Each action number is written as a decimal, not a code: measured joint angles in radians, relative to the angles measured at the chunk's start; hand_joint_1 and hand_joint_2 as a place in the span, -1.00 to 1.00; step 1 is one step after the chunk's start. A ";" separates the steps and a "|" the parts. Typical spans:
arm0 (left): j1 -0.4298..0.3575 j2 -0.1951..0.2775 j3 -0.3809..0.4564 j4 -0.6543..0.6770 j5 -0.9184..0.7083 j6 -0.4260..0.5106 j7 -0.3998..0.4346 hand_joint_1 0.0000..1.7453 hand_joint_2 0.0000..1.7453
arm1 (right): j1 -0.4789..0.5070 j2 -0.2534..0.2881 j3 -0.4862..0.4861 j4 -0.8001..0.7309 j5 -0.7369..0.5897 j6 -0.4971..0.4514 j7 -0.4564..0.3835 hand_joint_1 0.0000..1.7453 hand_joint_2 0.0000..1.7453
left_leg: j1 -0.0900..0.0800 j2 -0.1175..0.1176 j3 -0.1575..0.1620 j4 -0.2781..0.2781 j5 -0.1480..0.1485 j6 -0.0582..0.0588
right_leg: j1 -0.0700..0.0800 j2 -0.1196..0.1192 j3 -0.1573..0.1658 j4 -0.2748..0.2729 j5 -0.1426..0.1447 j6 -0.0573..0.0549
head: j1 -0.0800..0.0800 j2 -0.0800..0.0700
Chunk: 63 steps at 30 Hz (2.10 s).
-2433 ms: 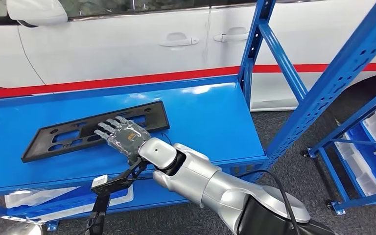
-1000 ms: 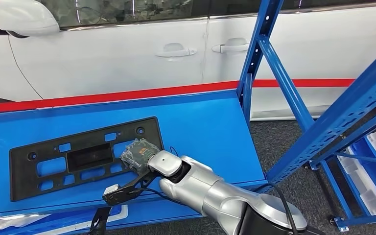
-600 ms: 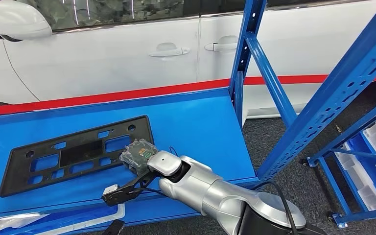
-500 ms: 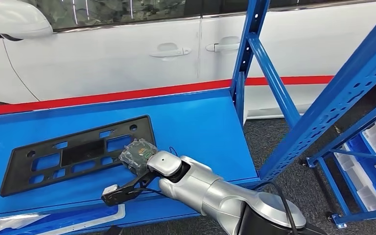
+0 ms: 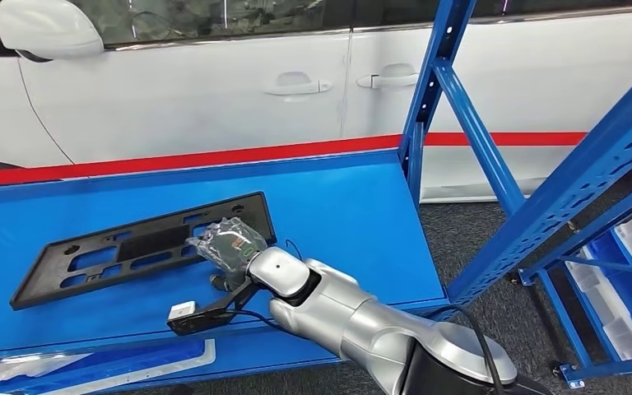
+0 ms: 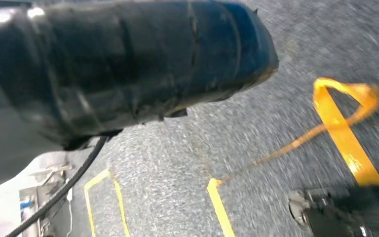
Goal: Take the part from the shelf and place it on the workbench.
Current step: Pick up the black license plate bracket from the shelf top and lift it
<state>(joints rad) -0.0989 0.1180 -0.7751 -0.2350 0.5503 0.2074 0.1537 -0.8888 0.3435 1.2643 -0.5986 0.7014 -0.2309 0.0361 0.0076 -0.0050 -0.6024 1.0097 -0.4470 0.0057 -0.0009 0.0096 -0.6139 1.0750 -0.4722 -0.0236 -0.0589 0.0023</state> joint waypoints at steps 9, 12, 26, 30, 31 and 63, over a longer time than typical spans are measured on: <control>0.003 -0.006 -0.016 0.000 -0.004 0.005 -0.045 -1.00 -1.00 | 0.018 0.004 -0.066 -0.034 0.033 -0.155 -0.038 -1.00 -1.00 | 0.007 0.001 -0.115 0.244 -0.122 -0.038 | 0.001 0.002 0.012 -0.037 0.017 -0.030 | -0.002 0.000; 0.006 -0.009 -0.020 0.000 0.002 0.012 -0.057 -1.00 -1.00 | 0.028 0.005 -0.083 -0.037 -0.004 -0.105 -0.045 -1.00 0.00 | 0.007 0.001 -0.112 0.237 -0.087 -0.037 | 0.002 0.002 0.013 -0.037 0.016 -0.031 | -0.002 0.000; 0.005 -0.013 -0.033 0.000 0.004 0.036 -0.094 -1.00 -1.00 | 0.023 0.004 -0.119 -0.064 -0.217 -0.101 -0.102 -1.00 1.00 | 0.001 -0.028 0.008 -0.019 0.008 0.015 | 0.001 -0.009 -0.121 0.241 -0.107 0.008 | 0.000 0.000; 0.003 -0.017 -0.034 0.000 0.004 0.036 -0.095 -1.00 -1.00 | 0.021 0.004 -0.120 -0.070 -0.217 -0.101 -0.102 -1.00 1.00 | 0.001 -0.065 0.002 -0.004 0.002 0.003 | -0.008 0.038 -0.015 0.022 0.002 0.004 | -0.001 0.000; 0.002 -0.018 -0.035 0.000 0.004 0.036 -0.095 -1.00 -1.00 | 0.021 0.004 -0.120 -0.072 -0.217 -0.101 -0.102 -1.00 1.00 | 0.003 -0.073 -0.003 -0.001 0.001 -0.002 | -0.009 0.052 0.000 -0.011 0.010 0.002 | -0.001 0.000; -0.003 -0.037 -0.061 0.001 -0.022 0.035 -0.120 -1.00 -1.00 | 0.035 0.001 -0.124 -0.067 -0.176 -0.118 -0.099 -1.00 -0.50 | 0.012 -0.103 -0.018 0.005 0.010 -0.018 | -0.011 0.069 -0.001 -0.016 0.011 0.004 | 0.000 0.000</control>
<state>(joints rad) -0.1023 0.0805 -0.8356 -0.2342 0.5287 0.2428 0.0337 -0.8541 0.3450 1.1407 -0.6654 0.5249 -0.3492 -0.0631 0.0195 -0.1082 -0.6205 1.0147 -0.4374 -0.0126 -0.0120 0.0786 -0.6147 1.0592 -0.4617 -0.0196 -0.0593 0.0023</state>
